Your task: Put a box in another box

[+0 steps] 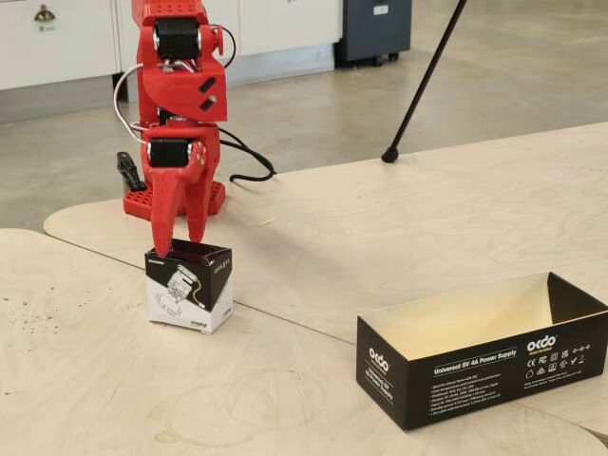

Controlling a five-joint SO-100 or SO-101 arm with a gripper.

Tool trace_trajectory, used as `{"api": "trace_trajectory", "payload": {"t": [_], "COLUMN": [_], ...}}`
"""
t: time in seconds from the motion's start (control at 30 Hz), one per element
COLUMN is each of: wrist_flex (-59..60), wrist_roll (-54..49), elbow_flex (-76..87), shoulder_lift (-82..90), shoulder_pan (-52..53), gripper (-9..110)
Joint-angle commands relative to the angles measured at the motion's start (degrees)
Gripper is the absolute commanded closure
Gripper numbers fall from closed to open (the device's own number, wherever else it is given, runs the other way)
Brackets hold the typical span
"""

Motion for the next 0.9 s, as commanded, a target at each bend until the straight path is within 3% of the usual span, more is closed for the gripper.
{"api": "trace_trajectory", "payload": {"t": [0.0, 0.47, 0.6, 0.87], "wrist_flex": [-3.25, -2.11, 2.55, 10.90], "wrist_roll": [0.35, -8.26, -14.77, -25.31], "elbow_flex": [-0.53, -3.87, -12.04, -39.29], "shoulder_lift": [-1.67, -2.55, 1.32, 0.70], "shoulder_pan": [-1.14, 0.35, -0.97, -13.80], "gripper": [60, 86, 90, 91]}}
